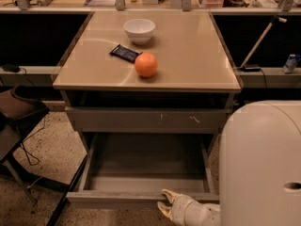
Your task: Open middle drawer
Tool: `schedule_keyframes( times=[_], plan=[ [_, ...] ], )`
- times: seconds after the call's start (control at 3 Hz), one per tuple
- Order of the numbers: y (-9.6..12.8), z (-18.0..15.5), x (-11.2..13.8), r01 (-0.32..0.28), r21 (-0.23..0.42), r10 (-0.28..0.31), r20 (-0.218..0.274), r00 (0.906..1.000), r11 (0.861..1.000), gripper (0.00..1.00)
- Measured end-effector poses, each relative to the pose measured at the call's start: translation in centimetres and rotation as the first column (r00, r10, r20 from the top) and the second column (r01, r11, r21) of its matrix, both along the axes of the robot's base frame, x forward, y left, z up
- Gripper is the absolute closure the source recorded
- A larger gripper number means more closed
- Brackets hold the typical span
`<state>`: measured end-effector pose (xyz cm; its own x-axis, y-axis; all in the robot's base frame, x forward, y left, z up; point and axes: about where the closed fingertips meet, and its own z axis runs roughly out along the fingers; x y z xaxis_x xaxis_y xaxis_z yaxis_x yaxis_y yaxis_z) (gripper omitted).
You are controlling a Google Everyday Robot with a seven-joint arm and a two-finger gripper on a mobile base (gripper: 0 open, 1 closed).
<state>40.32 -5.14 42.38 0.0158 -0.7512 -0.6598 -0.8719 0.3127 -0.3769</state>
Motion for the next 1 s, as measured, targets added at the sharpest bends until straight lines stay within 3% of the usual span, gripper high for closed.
schedule_keyframes(
  times=[1.0],
  plan=[
    [0.20,-0.10,-1.06,-0.014,-0.011,0.014,0.010,0.9999,1.000,1.00]
  ],
)
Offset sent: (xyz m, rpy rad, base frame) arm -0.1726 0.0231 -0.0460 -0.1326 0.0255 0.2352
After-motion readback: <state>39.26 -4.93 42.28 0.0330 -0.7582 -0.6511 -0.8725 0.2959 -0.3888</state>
